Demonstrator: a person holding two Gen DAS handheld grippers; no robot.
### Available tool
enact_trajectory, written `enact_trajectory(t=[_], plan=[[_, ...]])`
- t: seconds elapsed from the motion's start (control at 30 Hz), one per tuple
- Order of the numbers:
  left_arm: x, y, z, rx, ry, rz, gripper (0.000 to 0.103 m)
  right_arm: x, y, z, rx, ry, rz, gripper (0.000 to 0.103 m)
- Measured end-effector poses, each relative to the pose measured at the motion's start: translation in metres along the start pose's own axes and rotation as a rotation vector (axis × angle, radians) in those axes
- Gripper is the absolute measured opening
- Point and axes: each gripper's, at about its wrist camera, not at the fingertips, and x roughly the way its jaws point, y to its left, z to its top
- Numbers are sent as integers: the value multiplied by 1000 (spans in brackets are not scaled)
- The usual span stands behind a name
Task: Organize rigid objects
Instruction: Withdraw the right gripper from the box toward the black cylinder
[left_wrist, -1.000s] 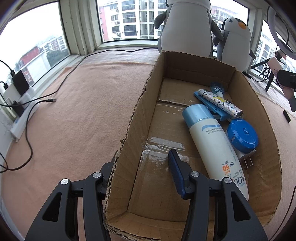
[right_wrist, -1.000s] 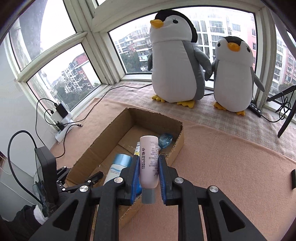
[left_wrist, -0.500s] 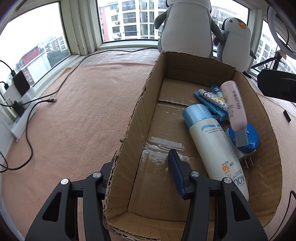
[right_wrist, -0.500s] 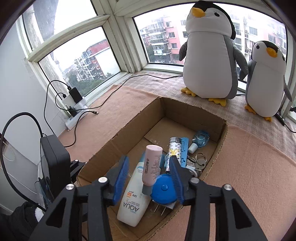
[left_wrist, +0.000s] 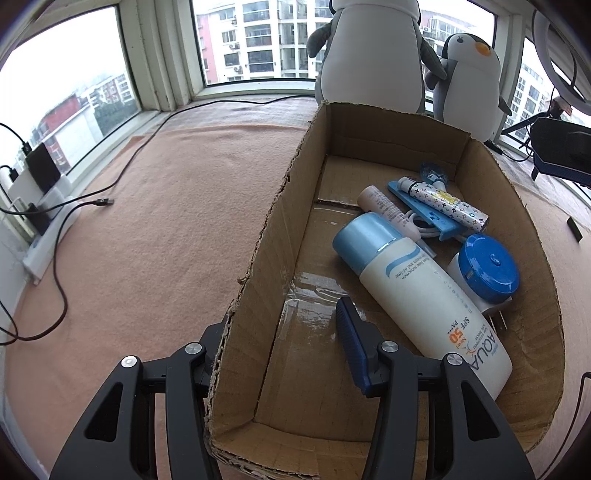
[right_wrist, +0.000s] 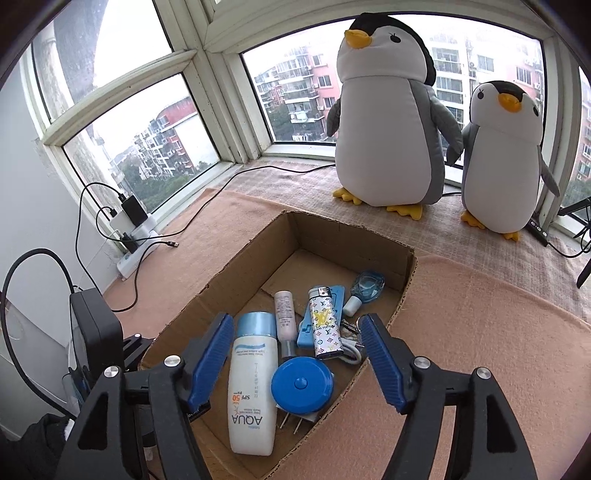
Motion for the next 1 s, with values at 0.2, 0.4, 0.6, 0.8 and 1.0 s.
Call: enact_trajectory(t=[0.2,0.4,0.6,0.8,1.0], plan=[[0,0,0,1,0,1,50,-5,-13,-2,6,-8,-25,68],[0,0,-1,6,-1,4,50,-17,-45,-6,53,-24,-73,68],[0,0,0,10,2,8,50,-36,-90,-14,127,-46,-129,68],[0,-1,0,10,3,11,50,-56,-132,-25,170,-54,-197,68],[0,-1,0,12,4,12,50,-76,-173,-38,231,-62,-271,68]])
